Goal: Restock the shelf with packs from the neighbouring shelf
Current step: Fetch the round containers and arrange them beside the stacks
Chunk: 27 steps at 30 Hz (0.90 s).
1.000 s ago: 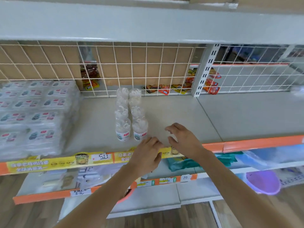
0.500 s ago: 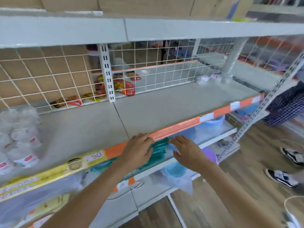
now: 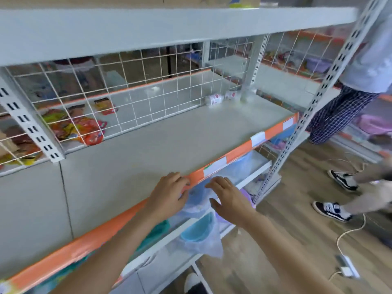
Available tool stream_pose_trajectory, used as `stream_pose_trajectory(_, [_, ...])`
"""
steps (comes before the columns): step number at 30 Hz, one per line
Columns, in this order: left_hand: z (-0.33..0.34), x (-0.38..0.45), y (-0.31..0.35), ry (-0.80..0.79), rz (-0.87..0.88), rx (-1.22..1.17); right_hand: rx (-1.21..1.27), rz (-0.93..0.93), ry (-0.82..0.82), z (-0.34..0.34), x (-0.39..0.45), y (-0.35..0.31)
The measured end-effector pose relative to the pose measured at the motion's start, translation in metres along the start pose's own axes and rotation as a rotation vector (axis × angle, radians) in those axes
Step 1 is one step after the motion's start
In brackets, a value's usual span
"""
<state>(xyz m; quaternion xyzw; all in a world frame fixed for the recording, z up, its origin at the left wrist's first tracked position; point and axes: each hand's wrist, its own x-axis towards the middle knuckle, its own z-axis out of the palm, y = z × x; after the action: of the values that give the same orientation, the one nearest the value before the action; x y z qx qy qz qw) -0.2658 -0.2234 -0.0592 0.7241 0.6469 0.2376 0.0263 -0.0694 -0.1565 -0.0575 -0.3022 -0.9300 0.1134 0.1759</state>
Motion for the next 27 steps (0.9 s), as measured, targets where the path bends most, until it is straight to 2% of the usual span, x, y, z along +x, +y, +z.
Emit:
stream_pose_trajectory(4, [0.015, 0.074, 0.006, 0.062, -0.003, -0.022, -0.026, 0.057, 0.016, -0.035, 0.036, 0.056])
stream_pose_trajectory(7, [0.026, 0.121, 0.003, 0.083, 0.033, -0.032, -0.051, 0.144, 0.141, -0.054, 0.065, 0.1])
stream_pose_trajectory(9, [0.034, 0.14, -0.002, 0.061, 0.029, -0.045, -0.019, 0.214, 0.156, -0.052, 0.076, 0.115])
stream_pose_trajectory(13, [0.046, 0.152, -0.012, -0.015, 0.016, -0.025, 0.007, 0.144, 0.062, -0.036, 0.092, 0.132])
stream_pose_trajectory(16, [0.049, 0.168, -0.027, -0.035, -0.031, 0.014, -0.004, 0.178, 0.057, -0.027, 0.118, 0.16])
stream_pose_trajectory(22, [0.063, 0.205, -0.038, -0.006, -0.163, 0.063, -0.016, 0.046, -0.073, -0.014, 0.174, 0.213])
stream_pose_trajectory(27, [0.073, 0.273, -0.029, 0.033, -0.232, 0.117, 0.039, 0.012, -0.096, -0.04, 0.212, 0.258])
